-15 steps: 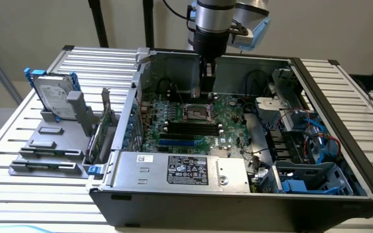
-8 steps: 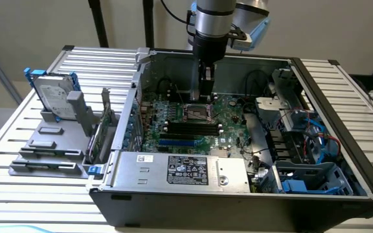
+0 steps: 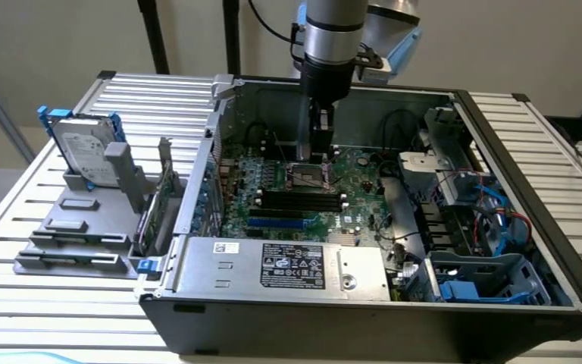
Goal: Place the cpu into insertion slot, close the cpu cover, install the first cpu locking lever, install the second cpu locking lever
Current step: 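Place the cpu into insertion slot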
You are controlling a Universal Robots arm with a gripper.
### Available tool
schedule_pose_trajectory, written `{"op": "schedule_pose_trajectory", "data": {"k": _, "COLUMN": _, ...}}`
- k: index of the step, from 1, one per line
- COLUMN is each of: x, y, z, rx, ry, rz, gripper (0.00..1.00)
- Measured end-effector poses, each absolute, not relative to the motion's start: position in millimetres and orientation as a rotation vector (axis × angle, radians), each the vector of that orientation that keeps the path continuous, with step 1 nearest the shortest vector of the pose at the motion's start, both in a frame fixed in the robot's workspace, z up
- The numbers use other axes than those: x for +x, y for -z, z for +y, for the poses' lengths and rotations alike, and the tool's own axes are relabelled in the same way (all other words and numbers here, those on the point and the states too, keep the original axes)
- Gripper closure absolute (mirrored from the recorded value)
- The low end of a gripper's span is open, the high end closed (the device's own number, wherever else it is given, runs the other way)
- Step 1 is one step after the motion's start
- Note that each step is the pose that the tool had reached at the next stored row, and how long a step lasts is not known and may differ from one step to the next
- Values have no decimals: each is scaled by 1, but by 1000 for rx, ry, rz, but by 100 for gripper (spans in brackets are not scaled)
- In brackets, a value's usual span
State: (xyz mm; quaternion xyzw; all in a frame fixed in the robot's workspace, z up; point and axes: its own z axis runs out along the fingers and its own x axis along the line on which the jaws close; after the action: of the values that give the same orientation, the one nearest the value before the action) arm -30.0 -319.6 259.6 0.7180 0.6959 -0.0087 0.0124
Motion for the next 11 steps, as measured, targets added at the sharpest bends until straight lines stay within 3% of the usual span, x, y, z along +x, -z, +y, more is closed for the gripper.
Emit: {"op": "schedule_pose_trajectory", "data": {"k": 11, "x": -29, "y": -246, "z": -320, "rx": 2218, "ry": 34, "rz": 2196, "gripper": 45}}
